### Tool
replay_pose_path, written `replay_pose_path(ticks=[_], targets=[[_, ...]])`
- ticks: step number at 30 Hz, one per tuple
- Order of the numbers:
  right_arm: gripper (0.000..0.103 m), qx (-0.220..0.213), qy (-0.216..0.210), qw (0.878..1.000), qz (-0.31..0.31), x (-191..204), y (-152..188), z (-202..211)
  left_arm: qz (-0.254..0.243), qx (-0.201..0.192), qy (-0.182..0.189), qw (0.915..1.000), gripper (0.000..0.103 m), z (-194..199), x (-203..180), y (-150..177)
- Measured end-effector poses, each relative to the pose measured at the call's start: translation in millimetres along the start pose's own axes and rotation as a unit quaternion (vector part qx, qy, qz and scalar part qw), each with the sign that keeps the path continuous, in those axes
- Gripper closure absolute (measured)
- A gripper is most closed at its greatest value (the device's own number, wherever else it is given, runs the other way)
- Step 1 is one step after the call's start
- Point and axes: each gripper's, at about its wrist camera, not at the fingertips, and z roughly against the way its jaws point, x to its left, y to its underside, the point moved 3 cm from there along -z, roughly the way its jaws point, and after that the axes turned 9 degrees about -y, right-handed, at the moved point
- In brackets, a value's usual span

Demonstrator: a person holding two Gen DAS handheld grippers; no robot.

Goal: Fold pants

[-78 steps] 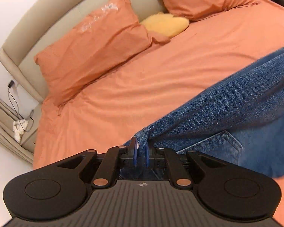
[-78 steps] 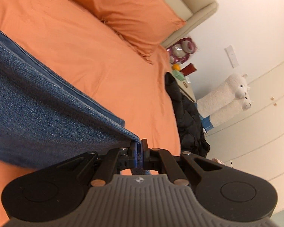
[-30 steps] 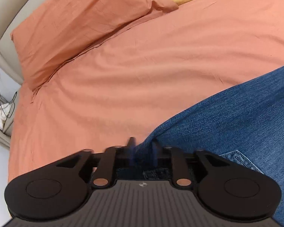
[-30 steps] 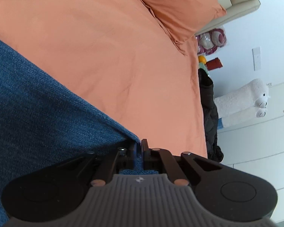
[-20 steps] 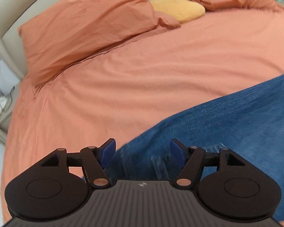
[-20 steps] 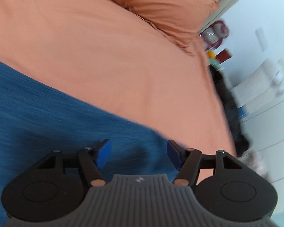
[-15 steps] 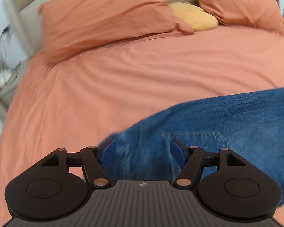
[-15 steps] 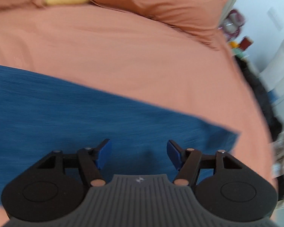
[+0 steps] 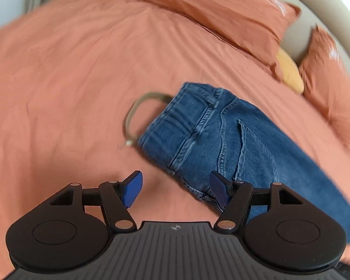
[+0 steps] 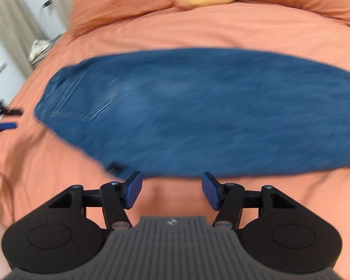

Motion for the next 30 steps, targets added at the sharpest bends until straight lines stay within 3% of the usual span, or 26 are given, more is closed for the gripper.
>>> replay_pose_path(ticks=[4, 10, 14, 15, 16, 18, 19, 20, 21, 26, 30], targets=[[0.053, 0.006, -0.012, 0.999, 0.030, 36, 19, -31, 0.050, 0.002, 0.030, 0.9983, 0.026, -12, 14, 3], [0.055, -0.002, 0.006, 0.997, 0.079, 60, 6, -67, 0.096, 0.009, 0.066, 0.9932, 0.025, -40, 20, -1], [0.079, 0.008, 0.009, 0.998, 0.061, 56, -3, -88, 0.149, 0.017, 0.076, 0.9857, 0.024, -69, 33, 3], [0.090, 0.013, 0.004, 0.998, 0.061, 55, -2, -89, 0.167, 0.015, 0.087, 0.9820, 0.023, -74, 37, 2], [0.091, 0.016, 0.000, 0.998, 0.064, 56, -2, -89, 0.183, 0.014, 0.098, 0.9781, 0.023, -79, 40, 0], [0.094, 0.019, -0.006, 0.996, 0.082, 60, -3, -87, 0.197, 0.016, 0.112, 0.9739, 0.039, -86, 41, -6], [0.095, 0.019, -0.011, 0.996, 0.087, 61, -3, -83, 0.194, 0.015, 0.109, 0.9749, 0.054, -87, 38, -10], [0.095, 0.020, -0.015, 0.996, 0.089, 60, -3, -79, 0.182, 0.006, 0.092, 0.9790, 0.076, -84, 33, -14], [0.096, 0.019, -0.020, 0.996, 0.089, 60, -4, -75, 0.161, -0.006, 0.069, 0.9845, 0.082, -78, 26, -20], [0.098, 0.010, -0.041, 0.996, 0.073, 65, -15, -45, 0.052, -0.085, 0.032, 0.9946, 0.088, -12, -13, -46], [0.098, 0.024, -0.055, 0.997, 0.051, 66, -9, -49, -0.007, -0.074, -0.030, 0.9968, 0.088, -18, -20, -50]])
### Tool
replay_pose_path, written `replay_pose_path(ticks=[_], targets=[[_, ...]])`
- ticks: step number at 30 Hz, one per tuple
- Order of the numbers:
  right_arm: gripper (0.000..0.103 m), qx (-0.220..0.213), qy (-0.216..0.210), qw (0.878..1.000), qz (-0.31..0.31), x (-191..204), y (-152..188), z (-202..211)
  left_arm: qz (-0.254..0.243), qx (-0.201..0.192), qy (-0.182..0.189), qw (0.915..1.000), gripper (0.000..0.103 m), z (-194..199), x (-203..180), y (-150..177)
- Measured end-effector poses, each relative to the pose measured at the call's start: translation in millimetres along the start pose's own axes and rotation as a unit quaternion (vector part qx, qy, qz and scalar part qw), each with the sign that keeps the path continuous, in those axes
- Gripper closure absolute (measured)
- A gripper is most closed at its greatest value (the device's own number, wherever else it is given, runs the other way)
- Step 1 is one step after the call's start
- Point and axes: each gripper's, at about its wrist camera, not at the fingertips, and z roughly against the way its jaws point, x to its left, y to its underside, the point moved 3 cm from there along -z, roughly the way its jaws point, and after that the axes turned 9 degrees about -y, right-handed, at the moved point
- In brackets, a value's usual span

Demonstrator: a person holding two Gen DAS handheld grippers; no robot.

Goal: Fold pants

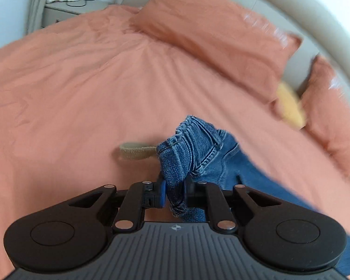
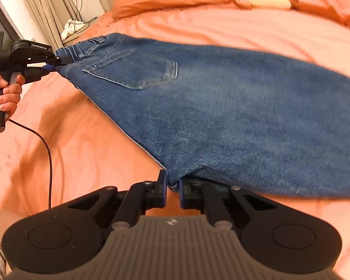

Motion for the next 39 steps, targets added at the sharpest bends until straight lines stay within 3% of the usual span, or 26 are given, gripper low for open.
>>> replay_pose_path(ticks=[6, 9, 10, 11, 12, 14, 16, 21, 25, 29, 33, 36, 39], targets=[[0.098, 0.018, 0.009, 0.999, -0.039, -16, 22, -35, -0.027, 0.034, -0.063, 0.9970, 0.086, -55, 11, 40], [0.098, 0.013, 0.009, 0.999, -0.045, -19, 22, -35, -0.053, 0.028, -0.084, 0.9946, 0.083, -54, 1, 44], [0.097, 0.014, 0.012, 0.999, -0.042, -18, 21, -34, -0.069, 0.032, -0.095, 0.9926, 0.076, -53, -5, 41], [0.096, 0.018, 0.017, 0.999, -0.038, -16, 21, -32, -0.088, 0.036, -0.110, 0.9894, 0.067, -51, -8, 38], [0.087, 0.019, 0.016, 0.999, -0.037, -15, 21, -28, -0.112, 0.036, -0.118, 0.9860, 0.063, -47, -12, 37], [0.071, 0.011, 0.012, 0.999, -0.041, -15, 23, -18, -0.148, 0.027, -0.135, 0.9794, 0.045, -34, -19, 32], [0.064, -0.008, 0.017, 0.999, -0.044, -21, 29, -1, -0.160, 0.005, -0.148, 0.9759, 0.042, -15, -20, 31], [0.064, -0.066, 0.044, 0.991, -0.108, -77, 39, 74, -0.153, -0.031, -0.142, 0.9775, 0.040, 31, -37, 34], [0.064, -0.116, 0.078, 0.971, -0.194, -154, 48, 151, -0.165, -0.021, -0.110, 0.9799, 0.040, 41, -77, 42], [0.064, -0.166, 0.135, 0.939, -0.270, -241, 61, 232, -0.186, -0.008, -0.097, 0.9777, 0.040, 35, -113, 56], [0.064, -0.208, 0.165, 0.901, -0.342, -324, 79, 303, -0.187, 0.012, -0.089, 0.9782, 0.041, 23, -144, 71], [0.064, -0.238, 0.185, 0.876, -0.377, -378, 91, 338, -0.195, 0.029, -0.081, 0.9770, 0.041, 12, -164, 81], [0.065, -0.254, 0.187, 0.861, -0.399, -424, 93, 348, -0.213, 0.039, -0.084, 0.9727, 0.043, 2, -179, 92]])
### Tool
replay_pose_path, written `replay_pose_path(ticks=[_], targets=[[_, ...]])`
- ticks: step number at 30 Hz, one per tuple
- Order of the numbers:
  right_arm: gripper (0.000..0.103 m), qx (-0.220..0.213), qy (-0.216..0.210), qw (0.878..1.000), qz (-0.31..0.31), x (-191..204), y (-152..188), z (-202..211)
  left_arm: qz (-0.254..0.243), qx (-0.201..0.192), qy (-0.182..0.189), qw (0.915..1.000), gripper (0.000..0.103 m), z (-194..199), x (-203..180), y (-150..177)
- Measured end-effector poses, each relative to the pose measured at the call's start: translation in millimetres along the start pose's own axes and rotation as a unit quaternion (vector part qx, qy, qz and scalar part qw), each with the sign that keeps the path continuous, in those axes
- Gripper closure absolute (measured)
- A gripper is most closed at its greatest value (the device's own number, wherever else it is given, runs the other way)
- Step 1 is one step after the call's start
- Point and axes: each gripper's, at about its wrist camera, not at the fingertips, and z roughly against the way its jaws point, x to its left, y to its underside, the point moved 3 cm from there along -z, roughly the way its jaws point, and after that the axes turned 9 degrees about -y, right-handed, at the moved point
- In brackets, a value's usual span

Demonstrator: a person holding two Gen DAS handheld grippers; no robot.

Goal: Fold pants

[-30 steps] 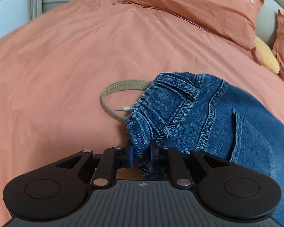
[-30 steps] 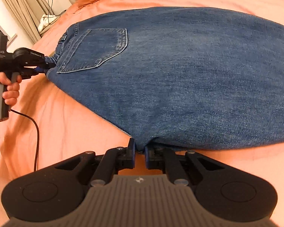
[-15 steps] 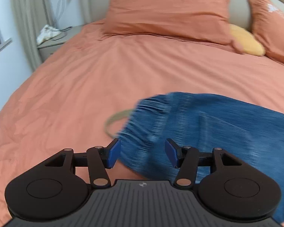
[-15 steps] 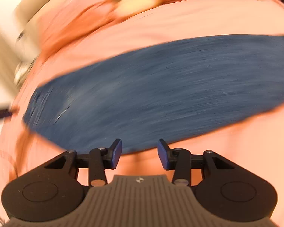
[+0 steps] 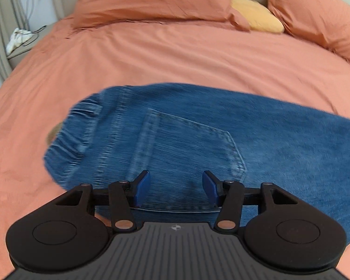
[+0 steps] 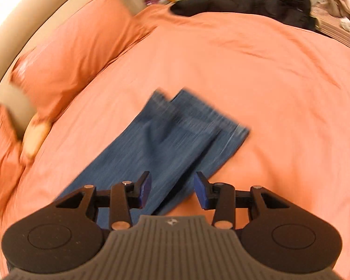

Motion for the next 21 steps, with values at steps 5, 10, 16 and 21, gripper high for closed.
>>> replay_pose_path(ticks=[5, 10, 16, 21], targets=[[0.065, 0.001, 0.002, 0.998, -0.056, -35, -24, -46, -0.028, 0.041, -0.026, 0.9984, 0.057, -27, -18, 8], [0.081, 0.003, 0.016, 0.996, -0.085, -56, -35, -77, -0.037, 0.058, -0.035, 0.9970, 0.060, -43, -23, 16], [0.099, 0.004, 0.014, 1.000, -0.016, -30, -51, -74, -0.052, 0.062, -0.043, 0.9958, 0.062, -49, -28, 14], [0.100, -0.070, -0.031, 0.996, 0.039, 14, -76, -12, -0.049, 0.055, -0.038, 0.9966, 0.062, -49, -28, 14]])
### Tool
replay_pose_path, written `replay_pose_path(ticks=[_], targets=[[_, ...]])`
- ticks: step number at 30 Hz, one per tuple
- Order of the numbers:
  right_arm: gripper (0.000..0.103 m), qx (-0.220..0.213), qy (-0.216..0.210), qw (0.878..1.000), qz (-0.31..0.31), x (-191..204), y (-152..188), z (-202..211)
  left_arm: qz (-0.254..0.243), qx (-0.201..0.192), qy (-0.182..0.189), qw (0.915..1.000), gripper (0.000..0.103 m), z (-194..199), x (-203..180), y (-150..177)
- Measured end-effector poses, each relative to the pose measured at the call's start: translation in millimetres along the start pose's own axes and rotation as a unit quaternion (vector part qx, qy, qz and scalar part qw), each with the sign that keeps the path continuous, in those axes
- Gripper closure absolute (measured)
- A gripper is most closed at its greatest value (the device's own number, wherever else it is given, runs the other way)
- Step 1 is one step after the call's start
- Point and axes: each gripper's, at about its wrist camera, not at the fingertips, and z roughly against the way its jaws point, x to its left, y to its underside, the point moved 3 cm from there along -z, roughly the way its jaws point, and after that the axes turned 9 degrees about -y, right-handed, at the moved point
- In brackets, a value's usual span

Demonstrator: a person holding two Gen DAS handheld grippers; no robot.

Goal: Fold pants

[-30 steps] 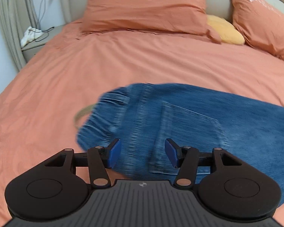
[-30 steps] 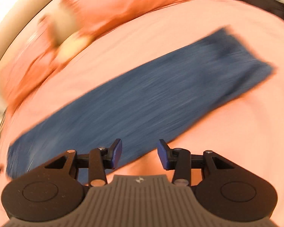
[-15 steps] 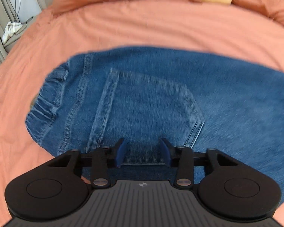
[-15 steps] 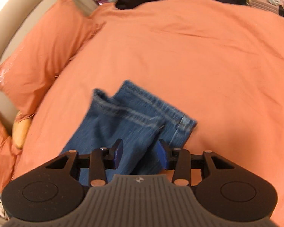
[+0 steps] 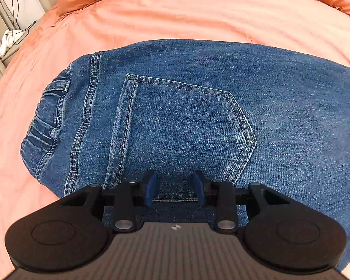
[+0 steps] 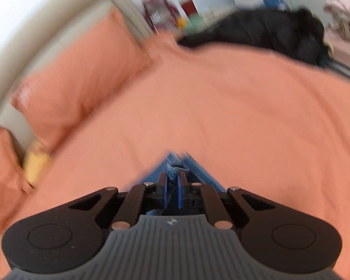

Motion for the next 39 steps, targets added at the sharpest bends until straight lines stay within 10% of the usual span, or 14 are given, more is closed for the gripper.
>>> replay_pose_path(ticks=[20, 23, 30, 39], targets=[[0.100, 0.095, 0.158, 0.981, 0.057, -56, 60, -59, -0.002, -0.044, 0.034, 0.9985, 0.044, 21, 8, -2], [0.082, 0.108, 0.182, 0.973, 0.092, -48, 54, -61, -0.048, -0.062, 0.051, 0.9956, 0.044, 33, -7, -9], [0.067, 0.091, 0.115, 0.982, 0.123, -17, 20, -55, -0.134, -0.095, 0.078, 0.9834, 0.044, 44, -71, -41], [0.065, 0.082, 0.082, 0.983, 0.144, 1, -7, -125, -0.131, -0.115, 0.092, 0.9803, 0.044, 35, -106, -78]])
